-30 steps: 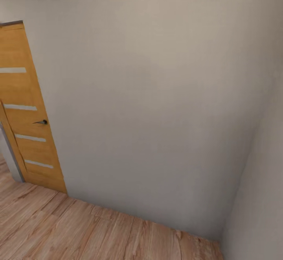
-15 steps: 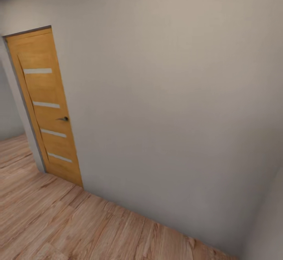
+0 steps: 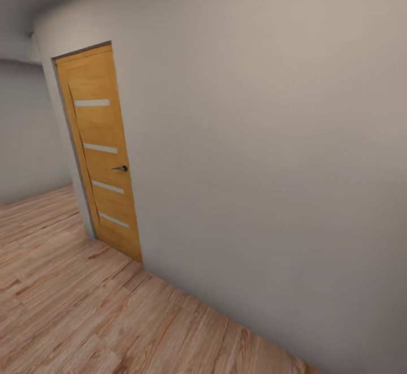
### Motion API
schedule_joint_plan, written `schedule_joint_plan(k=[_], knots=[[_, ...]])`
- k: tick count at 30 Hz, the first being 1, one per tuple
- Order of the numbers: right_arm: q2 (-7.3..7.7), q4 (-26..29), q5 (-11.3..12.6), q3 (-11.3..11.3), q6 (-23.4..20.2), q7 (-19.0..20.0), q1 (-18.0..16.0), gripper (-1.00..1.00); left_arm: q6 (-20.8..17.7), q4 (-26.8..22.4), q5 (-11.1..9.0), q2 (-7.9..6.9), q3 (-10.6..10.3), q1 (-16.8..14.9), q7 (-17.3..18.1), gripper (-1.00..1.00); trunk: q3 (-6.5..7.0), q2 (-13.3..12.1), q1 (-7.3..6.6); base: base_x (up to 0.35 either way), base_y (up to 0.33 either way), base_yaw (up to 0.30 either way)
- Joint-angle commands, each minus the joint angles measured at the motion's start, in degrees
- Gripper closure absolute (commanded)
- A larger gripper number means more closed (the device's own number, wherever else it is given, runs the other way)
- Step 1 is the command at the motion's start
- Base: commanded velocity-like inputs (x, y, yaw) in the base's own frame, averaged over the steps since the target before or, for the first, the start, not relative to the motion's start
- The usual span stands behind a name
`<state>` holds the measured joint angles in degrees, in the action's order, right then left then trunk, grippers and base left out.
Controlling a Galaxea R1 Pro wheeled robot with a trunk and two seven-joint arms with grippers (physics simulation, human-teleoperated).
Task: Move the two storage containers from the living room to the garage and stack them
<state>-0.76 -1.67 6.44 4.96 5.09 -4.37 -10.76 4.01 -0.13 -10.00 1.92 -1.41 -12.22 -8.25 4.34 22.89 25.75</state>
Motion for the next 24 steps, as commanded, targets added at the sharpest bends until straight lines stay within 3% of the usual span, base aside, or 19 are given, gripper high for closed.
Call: schedule_joint_plan(k=[1, 9, 18, 24], knots=[[-0.01, -0.2, 0.6, 0.5, 0.3, -0.1, -0.1, -1.0, 0.2, 0.1, -0.5, 0.02, -0.2, 0.0, -0.1, -1.0, -0.02, 0.0, 0.04, 0.187, 0.147, 0.267], [-0.02, -0.2, 0.6, 0.5, 0.4, -0.1, -0.1, -1.0, 0.2, 0.1, -0.5, 0.0, -0.2, 0.0, -0.1, -1.0, -0.02, 0.0, 0.04, 0.252, 0.137, 0.267], [-0.03, -0.2, 0.6, 0.5, 0.3, -0.1, -0.1, -1.0, 0.2, 0.0, -0.6, -0.04, -0.2, 0.0, -0.1, -1.0, -0.02, 0.0, 0.04, 0.098, 0.014, 0.267], [-0.03, -0.2, 0.6, 0.5, 0.3, -0.1, -0.1, -1.0, 0.2, 0.0, -2.3, -0.15, -0.2, 0.0, -0.1, -1.0, -0.02, 0.0, 0.04, 0.297, 0.0, 0.267]])
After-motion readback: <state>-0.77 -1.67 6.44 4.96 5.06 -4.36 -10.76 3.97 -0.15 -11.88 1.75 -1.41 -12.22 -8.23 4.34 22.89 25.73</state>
